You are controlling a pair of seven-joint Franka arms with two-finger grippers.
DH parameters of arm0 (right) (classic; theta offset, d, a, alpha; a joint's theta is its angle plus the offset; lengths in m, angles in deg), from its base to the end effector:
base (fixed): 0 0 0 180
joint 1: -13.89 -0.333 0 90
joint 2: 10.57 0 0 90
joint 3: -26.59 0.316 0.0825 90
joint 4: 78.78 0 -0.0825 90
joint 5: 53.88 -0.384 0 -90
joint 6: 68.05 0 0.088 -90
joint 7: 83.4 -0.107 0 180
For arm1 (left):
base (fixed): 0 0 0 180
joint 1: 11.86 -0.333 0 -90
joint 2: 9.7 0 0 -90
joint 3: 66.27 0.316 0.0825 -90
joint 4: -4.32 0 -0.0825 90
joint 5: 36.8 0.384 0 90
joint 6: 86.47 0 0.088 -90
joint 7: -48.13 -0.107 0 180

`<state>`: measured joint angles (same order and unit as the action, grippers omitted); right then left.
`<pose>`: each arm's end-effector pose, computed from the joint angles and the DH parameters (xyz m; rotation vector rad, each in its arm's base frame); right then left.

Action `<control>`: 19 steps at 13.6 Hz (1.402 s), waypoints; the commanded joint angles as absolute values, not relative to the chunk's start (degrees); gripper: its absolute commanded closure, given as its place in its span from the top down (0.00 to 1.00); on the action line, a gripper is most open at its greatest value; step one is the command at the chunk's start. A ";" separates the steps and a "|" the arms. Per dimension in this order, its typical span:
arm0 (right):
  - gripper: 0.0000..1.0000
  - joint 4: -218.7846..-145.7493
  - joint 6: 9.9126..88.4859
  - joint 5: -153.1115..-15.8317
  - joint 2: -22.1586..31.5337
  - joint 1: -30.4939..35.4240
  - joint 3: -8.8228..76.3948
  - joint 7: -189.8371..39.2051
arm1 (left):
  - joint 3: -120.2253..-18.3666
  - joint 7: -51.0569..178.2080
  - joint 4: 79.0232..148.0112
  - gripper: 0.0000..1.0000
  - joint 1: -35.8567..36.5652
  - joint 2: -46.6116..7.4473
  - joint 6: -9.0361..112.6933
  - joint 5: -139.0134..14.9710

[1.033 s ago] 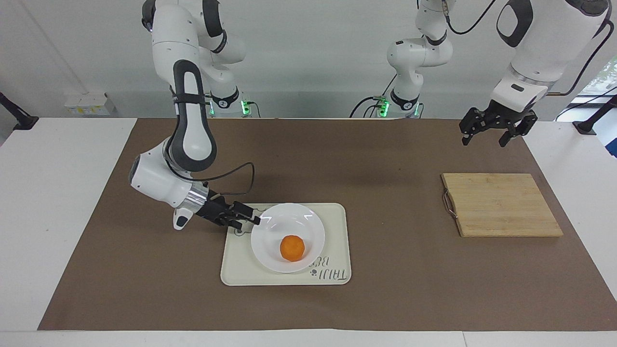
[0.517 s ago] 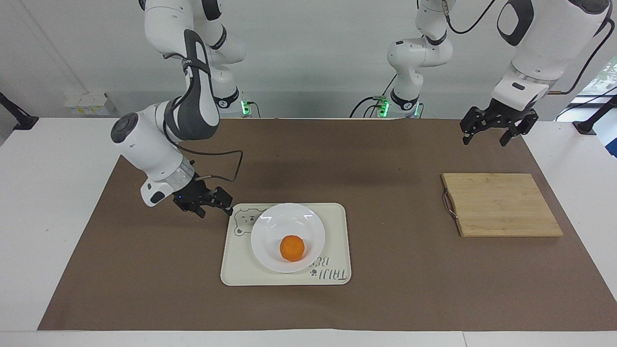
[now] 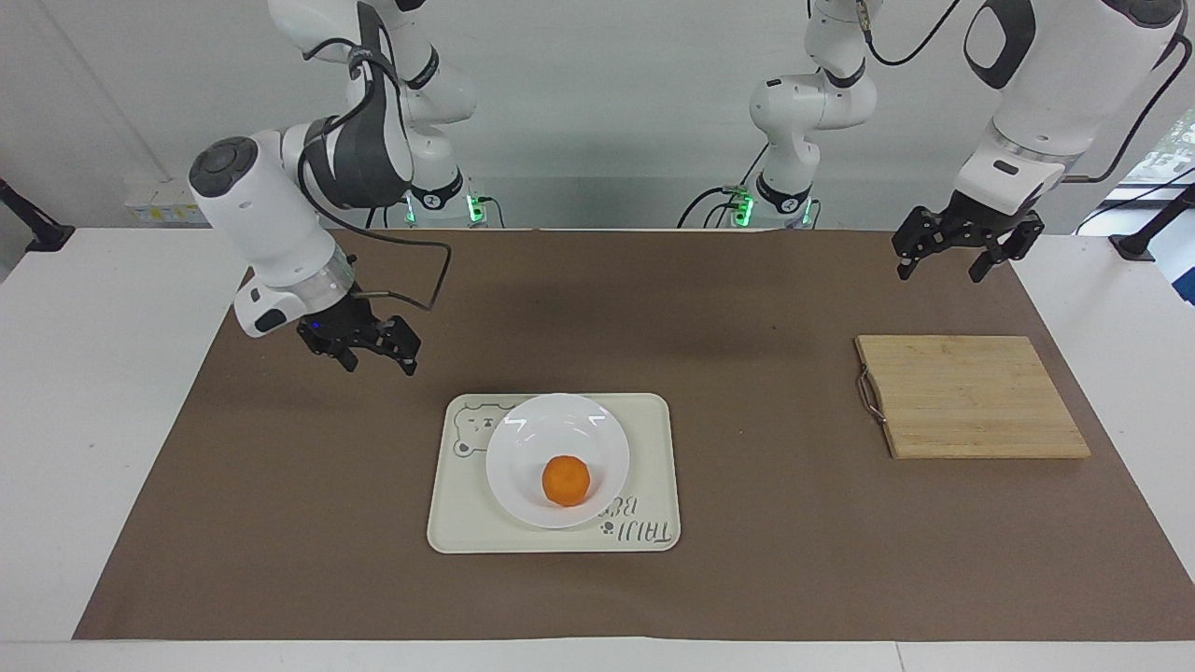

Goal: Place orange and plate with both arms

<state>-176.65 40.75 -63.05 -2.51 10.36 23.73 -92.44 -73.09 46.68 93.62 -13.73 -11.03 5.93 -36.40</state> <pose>0.6112 0.0203 0.5067 -2.9776 0.2886 -0.0566 0.5639 -0.0473 0.6211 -3.1330 0.1753 -0.0489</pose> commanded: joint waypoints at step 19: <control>1.00 -169.48 16.77 -53.00 -16.46 12.74 23.69 -83.86 | -72.16 46.73 93.17 1.00 -14.32 -11.20 4.14 -33.63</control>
<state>-167.72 16.49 -54.43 -15.23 12.10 23.33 -86.52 -71.78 46.66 91.92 -13.82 -11.65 3.22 -34.81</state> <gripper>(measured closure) 0.000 0.000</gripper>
